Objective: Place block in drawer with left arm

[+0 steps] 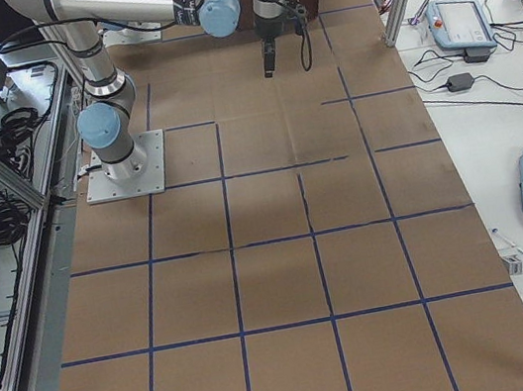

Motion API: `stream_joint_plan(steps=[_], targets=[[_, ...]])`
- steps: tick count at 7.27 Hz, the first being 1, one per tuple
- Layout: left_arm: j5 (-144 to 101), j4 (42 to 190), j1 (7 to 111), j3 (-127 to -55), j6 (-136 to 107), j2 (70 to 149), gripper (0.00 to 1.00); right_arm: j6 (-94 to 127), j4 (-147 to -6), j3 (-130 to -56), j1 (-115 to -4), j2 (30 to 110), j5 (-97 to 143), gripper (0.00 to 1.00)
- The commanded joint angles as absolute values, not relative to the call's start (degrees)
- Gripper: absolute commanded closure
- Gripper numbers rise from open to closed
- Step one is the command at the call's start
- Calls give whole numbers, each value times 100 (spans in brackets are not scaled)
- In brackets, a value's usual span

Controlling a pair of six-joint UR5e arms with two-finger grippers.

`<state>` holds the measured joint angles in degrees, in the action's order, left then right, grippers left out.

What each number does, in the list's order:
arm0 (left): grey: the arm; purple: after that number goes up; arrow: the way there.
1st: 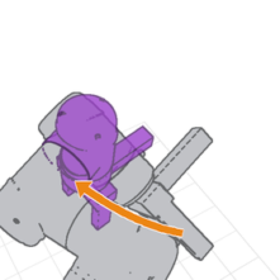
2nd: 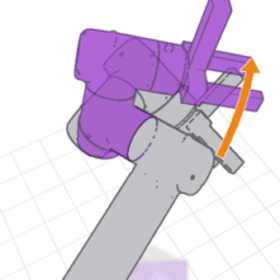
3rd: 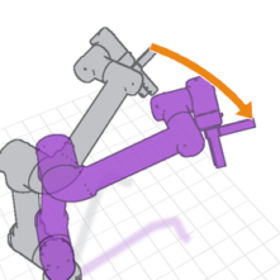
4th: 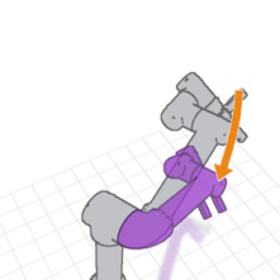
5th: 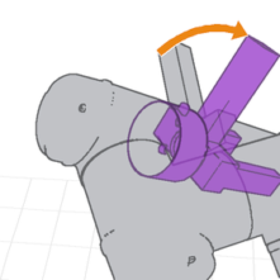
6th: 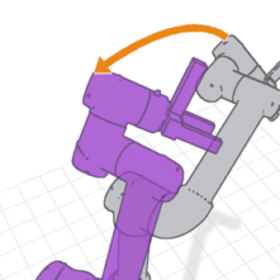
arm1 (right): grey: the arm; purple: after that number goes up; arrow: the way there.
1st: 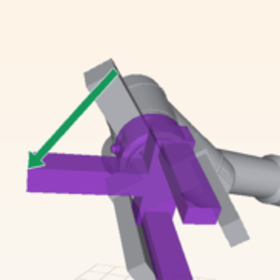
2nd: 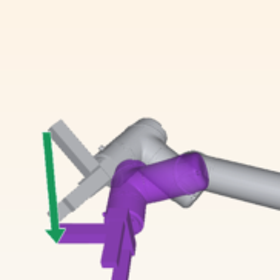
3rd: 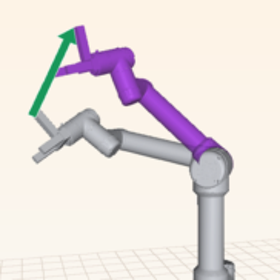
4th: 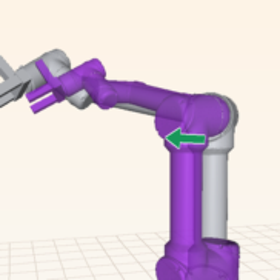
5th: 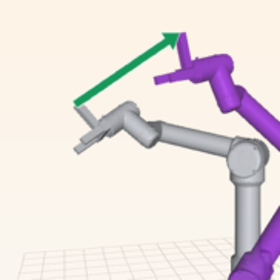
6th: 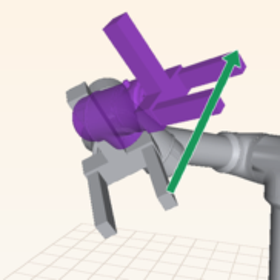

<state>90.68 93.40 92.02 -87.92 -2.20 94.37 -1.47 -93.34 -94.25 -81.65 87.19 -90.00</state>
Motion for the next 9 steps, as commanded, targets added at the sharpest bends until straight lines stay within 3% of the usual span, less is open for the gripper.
stream_joint_plan(steps=[1, 9], targets=[[9062, 9238, 9202, -8807, -237, 9492, 1, -149, -9334, -9422, -8165, 8719, -9000, 0], [9053, 9124, 9071, -8991, -334, 9519, 1, -149, -9334, -9431, -8165, 8719, -9000, 0]])
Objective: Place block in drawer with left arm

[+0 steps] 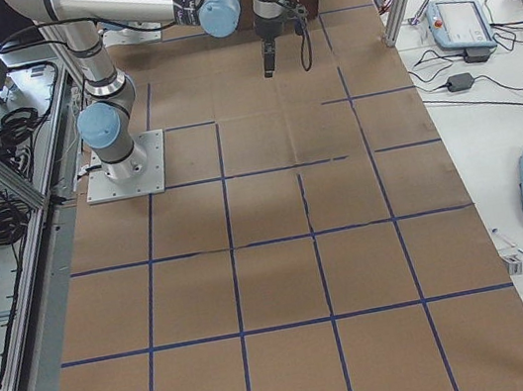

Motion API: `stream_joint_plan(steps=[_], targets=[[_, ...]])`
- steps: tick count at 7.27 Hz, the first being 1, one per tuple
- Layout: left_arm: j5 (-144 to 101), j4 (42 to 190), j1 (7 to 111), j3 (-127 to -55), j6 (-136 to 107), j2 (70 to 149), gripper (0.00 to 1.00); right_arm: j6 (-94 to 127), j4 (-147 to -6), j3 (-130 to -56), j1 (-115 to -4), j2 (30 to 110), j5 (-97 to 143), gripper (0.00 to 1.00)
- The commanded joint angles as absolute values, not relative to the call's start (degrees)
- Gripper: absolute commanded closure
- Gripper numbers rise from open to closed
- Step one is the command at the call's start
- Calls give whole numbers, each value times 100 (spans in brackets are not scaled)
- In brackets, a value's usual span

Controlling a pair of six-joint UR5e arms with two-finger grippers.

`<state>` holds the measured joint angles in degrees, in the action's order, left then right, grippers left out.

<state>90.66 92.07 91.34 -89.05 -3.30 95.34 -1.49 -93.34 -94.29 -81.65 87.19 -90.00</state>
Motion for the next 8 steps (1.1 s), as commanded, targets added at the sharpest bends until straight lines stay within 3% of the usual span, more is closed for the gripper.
stream_joint_plan(steps=[1, 8], targets=[[9044, 9027, 9009, -8983, -334, 9510, 1, -149, -9334, -9431, -8165, 8719, -9000, 0], [9070, 8991, 9009, -8991, -545, 9492, 1, -149, -9334, -9431, -8165, 8719, -9000, 0]])
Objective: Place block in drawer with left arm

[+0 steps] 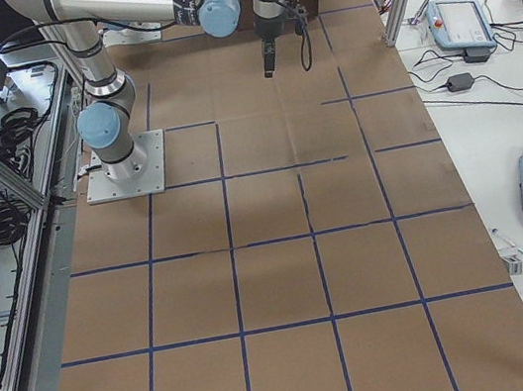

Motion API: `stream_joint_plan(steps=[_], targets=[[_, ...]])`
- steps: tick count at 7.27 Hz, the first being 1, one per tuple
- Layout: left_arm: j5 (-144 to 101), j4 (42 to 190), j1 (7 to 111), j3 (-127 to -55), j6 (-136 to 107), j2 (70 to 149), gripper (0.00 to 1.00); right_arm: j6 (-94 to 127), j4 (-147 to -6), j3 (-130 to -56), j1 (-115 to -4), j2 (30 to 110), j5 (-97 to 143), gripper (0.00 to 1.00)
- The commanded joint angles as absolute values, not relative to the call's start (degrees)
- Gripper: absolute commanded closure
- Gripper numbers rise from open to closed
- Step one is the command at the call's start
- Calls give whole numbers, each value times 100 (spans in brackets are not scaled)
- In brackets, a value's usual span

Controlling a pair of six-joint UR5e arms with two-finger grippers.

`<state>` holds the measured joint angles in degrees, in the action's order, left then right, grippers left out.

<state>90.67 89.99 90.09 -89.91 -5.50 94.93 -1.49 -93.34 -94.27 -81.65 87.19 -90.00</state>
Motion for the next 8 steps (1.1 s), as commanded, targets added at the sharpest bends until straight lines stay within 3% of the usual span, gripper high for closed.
stream_joint_plan(steps=[1, 8], targets=[[9070, 8991, 9009, -8991, -545, 9483, 1, -149, -9334, -9431, -8165, 8719, -9000, 0], [9070, 8860, 9009, -8982, -545, 9483, 1, -141, -9334, -9431, -8165, 8719, -9000, 0]])
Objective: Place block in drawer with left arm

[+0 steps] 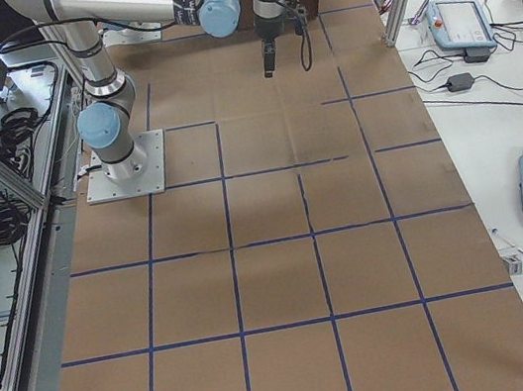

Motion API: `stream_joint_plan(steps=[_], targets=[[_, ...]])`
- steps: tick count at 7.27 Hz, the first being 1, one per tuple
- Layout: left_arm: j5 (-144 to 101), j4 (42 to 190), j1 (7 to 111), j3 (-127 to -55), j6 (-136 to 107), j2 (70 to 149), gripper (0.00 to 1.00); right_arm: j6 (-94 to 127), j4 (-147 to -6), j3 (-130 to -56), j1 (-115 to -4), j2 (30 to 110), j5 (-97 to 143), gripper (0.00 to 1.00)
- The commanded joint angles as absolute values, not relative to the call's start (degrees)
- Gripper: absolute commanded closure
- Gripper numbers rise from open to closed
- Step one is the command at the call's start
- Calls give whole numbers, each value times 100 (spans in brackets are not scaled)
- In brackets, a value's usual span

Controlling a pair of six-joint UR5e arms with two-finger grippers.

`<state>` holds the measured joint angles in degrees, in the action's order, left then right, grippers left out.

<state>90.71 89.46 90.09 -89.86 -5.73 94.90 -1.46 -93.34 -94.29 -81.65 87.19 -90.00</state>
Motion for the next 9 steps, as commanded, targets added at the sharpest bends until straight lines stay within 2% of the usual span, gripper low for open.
stream_joint_plan(steps=[1, 9], targets=[[9070, 8868, 9009, -8991, -510, 9431, 1, -141, -9334, -9422, -8165, 8719, -9000, 0], [9097, 8859, 9000, -8877, -510, 9466, 1, -149, -9334, -9431, -8165, 8719, -9000, 0]])
